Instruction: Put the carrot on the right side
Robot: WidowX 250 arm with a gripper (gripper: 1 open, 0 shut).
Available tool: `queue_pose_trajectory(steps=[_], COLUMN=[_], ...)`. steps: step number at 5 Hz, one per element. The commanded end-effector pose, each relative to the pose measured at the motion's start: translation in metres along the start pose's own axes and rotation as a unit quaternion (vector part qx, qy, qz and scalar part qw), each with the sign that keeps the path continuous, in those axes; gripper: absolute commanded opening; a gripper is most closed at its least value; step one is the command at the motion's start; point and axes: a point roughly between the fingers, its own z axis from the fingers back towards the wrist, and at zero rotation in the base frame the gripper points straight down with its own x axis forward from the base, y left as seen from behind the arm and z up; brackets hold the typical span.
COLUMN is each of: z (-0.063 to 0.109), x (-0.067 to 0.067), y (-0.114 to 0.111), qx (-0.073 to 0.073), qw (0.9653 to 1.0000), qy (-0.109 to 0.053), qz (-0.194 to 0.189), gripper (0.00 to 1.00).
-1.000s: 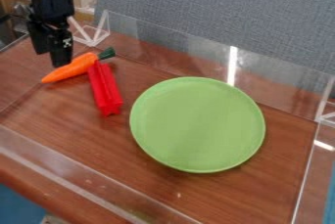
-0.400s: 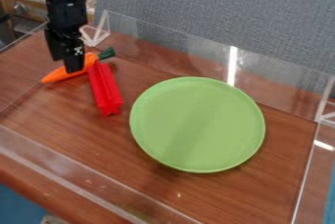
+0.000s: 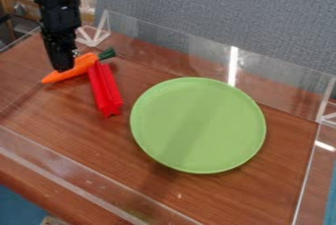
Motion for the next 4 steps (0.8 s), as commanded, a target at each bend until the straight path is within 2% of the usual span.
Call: queue_pose_trajectory(steps=[1,2,3,4], z=[0.025,0.035,0.039,0.043], x=[-0.008,-0.004,0.000,0.005], y=[-0.001,0.001,0.003,0.005], qx=[0.015,0.008,0.010,0.012], qw=[0.9986,0.9970,0.9951,0.9934], qy=[-0.031,-0.038,-0.039,-0.037], qz=[0.040,0.067,0.090,0.107], gripper=[1.00,1.00,0.00,0.00])
